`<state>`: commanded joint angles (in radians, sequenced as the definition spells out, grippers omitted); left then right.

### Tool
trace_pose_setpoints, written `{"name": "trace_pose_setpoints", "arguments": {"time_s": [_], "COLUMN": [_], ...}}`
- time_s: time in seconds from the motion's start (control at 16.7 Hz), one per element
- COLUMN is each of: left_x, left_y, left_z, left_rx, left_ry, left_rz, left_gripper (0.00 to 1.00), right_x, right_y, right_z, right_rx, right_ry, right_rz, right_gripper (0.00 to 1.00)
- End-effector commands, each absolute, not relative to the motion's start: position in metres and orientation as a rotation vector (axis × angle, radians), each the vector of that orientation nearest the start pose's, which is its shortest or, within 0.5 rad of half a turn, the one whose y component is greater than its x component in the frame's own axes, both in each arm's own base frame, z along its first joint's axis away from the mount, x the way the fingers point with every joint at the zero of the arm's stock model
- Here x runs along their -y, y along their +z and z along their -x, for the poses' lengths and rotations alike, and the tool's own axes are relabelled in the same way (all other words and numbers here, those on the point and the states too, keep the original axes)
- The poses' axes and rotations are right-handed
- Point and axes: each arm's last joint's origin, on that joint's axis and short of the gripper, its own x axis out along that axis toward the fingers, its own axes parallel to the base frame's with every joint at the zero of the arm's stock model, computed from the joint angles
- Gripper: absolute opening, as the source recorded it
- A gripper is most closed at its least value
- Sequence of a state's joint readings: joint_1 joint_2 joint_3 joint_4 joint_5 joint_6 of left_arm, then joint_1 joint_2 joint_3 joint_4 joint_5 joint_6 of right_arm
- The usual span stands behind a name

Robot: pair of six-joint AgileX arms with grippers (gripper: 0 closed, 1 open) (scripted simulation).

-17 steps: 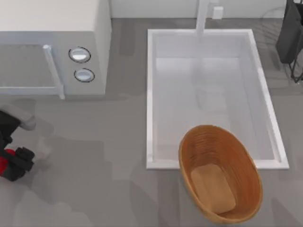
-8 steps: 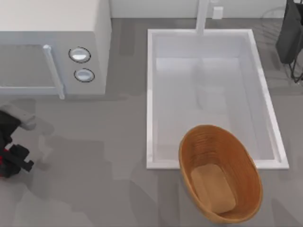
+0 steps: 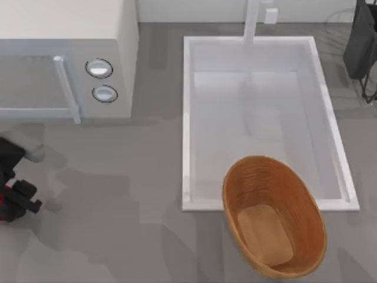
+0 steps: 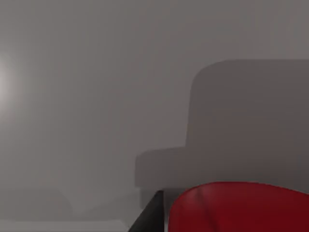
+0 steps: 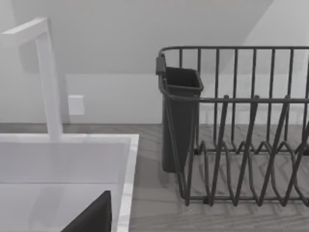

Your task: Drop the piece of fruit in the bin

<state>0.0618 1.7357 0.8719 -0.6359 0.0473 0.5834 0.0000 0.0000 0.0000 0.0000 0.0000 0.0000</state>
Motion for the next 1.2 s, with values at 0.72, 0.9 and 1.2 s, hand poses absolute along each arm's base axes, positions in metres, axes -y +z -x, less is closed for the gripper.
{"name": "trace_pose_setpoints", "arguments": {"time_s": [0.72, 0.9, 1.2], "left_x": [-0.017, -0.017, -0.014], "left_y": [0.250, 0.263, 0.262], "left_z": [-0.284, -0.280, -0.283], "left_rx": [-1.466, -1.449, -1.457], "left_ry": [-0.426, -0.420, -0.429], "left_rz": [-0.382, -0.386, -0.394], "left_gripper": [0.00, 0.00, 0.00], "right_x": [0.001, 0.001, 0.001], "right_y": [0.160, 0.160, 0.160], "right_z": [-0.106, -0.106, -0.106], "right_rx": [0.000, 0.000, 0.000], "right_ry": [0.000, 0.000, 0.000], "right_rz": [0.000, 0.000, 0.000], "right_gripper": [1.00, 1.00, 1.00]}}
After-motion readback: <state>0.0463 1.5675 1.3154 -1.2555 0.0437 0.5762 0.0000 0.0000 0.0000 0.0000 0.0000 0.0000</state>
